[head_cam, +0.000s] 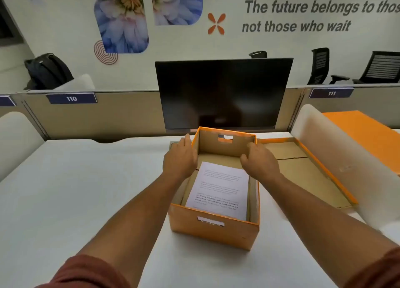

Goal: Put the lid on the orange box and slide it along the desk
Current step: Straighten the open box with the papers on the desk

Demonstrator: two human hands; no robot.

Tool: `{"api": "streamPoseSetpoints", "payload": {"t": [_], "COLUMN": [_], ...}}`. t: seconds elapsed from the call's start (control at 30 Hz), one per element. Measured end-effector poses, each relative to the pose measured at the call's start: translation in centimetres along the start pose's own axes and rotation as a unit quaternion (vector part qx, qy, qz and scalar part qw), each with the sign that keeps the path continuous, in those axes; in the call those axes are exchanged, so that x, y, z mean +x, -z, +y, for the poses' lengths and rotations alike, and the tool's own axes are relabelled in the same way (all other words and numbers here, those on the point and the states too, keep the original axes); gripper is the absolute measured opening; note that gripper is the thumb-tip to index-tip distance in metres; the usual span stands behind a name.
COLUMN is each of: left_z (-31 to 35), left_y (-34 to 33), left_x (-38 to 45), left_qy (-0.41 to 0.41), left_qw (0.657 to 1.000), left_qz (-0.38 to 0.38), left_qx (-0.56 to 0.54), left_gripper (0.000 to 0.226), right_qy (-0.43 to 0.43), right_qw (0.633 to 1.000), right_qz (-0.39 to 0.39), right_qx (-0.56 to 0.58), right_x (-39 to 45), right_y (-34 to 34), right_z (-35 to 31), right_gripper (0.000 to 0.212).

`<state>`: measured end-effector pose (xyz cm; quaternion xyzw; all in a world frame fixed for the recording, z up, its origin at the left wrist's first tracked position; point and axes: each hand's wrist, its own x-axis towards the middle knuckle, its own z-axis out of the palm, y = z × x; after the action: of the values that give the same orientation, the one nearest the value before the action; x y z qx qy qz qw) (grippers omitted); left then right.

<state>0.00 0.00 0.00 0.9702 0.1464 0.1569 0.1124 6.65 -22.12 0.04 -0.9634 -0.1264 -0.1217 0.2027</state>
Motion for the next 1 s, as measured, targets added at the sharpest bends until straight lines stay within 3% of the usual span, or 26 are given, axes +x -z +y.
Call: {"api": "streamPoseSetpoints", "payload": {"t": [0.13, 0.23, 0.43, 0.6, 0.77, 1.0], "left_z": [-0.9, -1.4, -2.5, -4.5, -6.9, -8.4], "left_y": [-1.3, -1.9, -1.0, 0.1, 1.8, 3.6], "left_x": [-1.4, -2.4, -4.7, -8.2, -12.6, -17.0], "left_qy": [0.075, 0.126, 0.145, 0.171, 0.184, 0.2], "left_qw": [0.994, 0.989, 0.987, 0.983, 0.979, 0.976], "left_qz": [-0.07, -0.08, -0.073, -0.028, 0.014, -0.004], "left_qx": [0.039, 0.014, -0.006, -0.055, -0.083, -0.086], "left_gripper": [0.051, 0.033, 0.01, 0.016, 0.022, 0.019], "right_qy": [-0.113, -0.147, -0.108, -0.061, -0.028, -0.03], "right_qw": [0.991, 0.984, 0.991, 0.996, 0.997, 0.994], "right_qz": [-0.053, -0.099, -0.079, -0.066, -0.06, -0.088], "right_qx": [-0.047, 0.0, 0.026, 0.015, 0.024, 0.065], "right_x": [-1.0, -1.8, -3.0, -4.5, -7.2, -11.9], "right_y": [-0.7, -1.8, -2.4, -2.5, -2.5, -2.9], "right_z": [1.8, 3.1, 3.4, 1.7, -1.0, -3.6], "right_gripper": [0.025, 0.019, 0.021, 0.031, 0.026, 0.025]}}
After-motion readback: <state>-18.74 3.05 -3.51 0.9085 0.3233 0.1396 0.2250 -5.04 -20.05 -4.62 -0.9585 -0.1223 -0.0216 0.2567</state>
